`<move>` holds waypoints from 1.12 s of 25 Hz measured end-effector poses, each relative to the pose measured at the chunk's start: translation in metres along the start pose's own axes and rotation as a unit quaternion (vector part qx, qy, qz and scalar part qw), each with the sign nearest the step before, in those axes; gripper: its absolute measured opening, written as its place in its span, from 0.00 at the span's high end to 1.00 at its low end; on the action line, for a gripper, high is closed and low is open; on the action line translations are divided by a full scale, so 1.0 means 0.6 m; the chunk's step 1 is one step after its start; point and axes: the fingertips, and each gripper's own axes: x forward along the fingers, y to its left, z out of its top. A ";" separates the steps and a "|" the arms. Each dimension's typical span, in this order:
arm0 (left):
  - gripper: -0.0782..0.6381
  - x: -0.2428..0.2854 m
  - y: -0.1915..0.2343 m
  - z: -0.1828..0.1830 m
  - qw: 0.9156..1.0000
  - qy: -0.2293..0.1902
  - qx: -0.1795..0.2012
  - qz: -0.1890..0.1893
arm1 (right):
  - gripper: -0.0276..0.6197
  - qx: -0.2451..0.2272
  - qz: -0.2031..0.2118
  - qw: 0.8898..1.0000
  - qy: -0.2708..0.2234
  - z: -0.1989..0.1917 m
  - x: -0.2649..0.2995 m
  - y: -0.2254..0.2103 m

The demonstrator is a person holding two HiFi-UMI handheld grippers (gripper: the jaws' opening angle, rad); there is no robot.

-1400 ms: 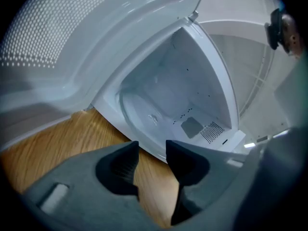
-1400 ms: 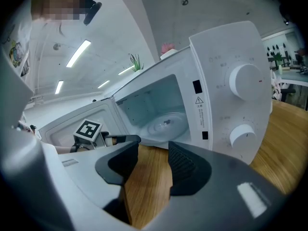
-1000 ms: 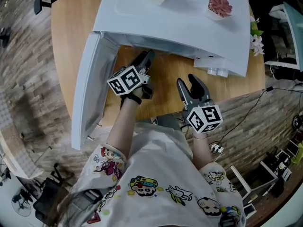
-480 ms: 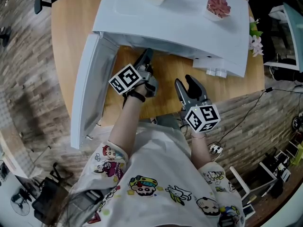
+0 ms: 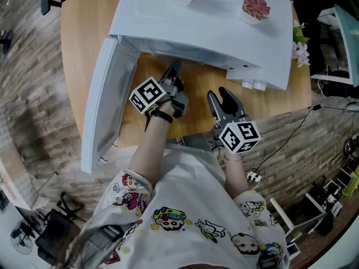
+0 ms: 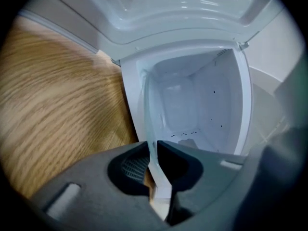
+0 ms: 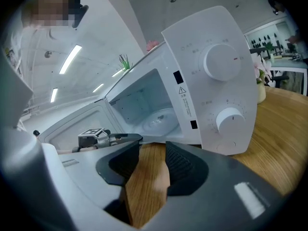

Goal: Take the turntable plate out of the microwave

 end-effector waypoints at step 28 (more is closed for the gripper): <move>0.84 -0.089 0.000 -0.058 0.999 0.022 -0.034 -0.013 | 0.66 0.244 0.076 0.967 0.008 -0.053 0.116 -0.001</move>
